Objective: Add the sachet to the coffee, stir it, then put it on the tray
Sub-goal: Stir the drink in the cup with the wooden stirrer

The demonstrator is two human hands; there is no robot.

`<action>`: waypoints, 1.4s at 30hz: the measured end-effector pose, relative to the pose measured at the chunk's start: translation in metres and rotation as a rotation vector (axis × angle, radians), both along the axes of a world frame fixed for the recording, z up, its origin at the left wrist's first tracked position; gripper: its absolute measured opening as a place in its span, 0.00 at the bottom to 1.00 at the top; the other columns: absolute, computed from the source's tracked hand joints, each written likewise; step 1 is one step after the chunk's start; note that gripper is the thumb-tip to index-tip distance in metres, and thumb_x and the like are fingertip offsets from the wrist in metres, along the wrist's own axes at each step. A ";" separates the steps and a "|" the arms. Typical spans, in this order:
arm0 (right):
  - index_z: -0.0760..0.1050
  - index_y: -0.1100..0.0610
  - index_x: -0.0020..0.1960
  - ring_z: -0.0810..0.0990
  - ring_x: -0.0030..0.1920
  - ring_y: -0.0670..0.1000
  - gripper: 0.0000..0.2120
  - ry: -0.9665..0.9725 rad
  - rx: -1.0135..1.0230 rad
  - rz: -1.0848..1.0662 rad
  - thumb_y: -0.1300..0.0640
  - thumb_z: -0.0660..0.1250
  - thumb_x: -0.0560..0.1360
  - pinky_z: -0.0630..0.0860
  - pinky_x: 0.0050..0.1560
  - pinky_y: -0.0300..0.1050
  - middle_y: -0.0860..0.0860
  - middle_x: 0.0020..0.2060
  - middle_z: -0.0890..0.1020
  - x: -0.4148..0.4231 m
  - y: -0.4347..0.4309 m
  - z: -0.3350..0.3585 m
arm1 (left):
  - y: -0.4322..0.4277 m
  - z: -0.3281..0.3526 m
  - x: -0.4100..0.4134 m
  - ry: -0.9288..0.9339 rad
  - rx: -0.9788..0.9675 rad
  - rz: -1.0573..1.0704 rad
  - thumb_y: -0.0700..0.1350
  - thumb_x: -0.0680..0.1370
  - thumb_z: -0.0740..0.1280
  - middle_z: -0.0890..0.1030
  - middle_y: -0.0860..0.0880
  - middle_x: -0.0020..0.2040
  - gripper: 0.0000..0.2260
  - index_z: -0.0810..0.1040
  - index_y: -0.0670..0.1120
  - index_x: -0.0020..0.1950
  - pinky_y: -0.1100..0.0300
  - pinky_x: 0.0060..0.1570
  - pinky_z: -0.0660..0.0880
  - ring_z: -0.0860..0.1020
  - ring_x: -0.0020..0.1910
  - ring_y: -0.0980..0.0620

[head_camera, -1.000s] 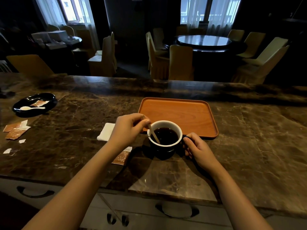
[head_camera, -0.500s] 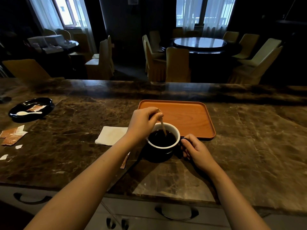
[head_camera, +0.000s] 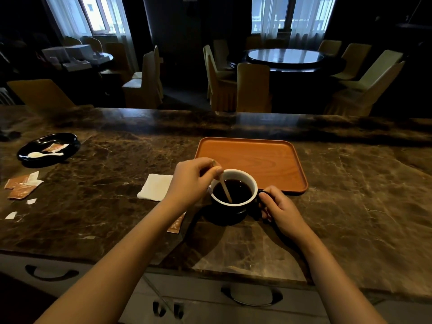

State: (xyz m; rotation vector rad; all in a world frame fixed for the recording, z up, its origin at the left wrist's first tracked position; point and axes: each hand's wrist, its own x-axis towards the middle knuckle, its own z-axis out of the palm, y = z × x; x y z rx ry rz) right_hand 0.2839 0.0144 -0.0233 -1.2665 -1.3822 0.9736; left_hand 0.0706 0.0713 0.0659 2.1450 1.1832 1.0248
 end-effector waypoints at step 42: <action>0.71 0.55 0.41 0.71 0.27 0.45 0.09 0.022 -0.003 0.005 0.58 0.58 0.80 0.69 0.27 0.38 0.43 0.26 0.75 0.001 0.001 0.000 | 0.013 0.004 -0.051 -0.178 0.018 0.221 0.44 0.74 0.66 0.79 0.61 0.39 0.05 0.80 0.52 0.47 0.79 0.36 0.71 0.77 0.40 0.71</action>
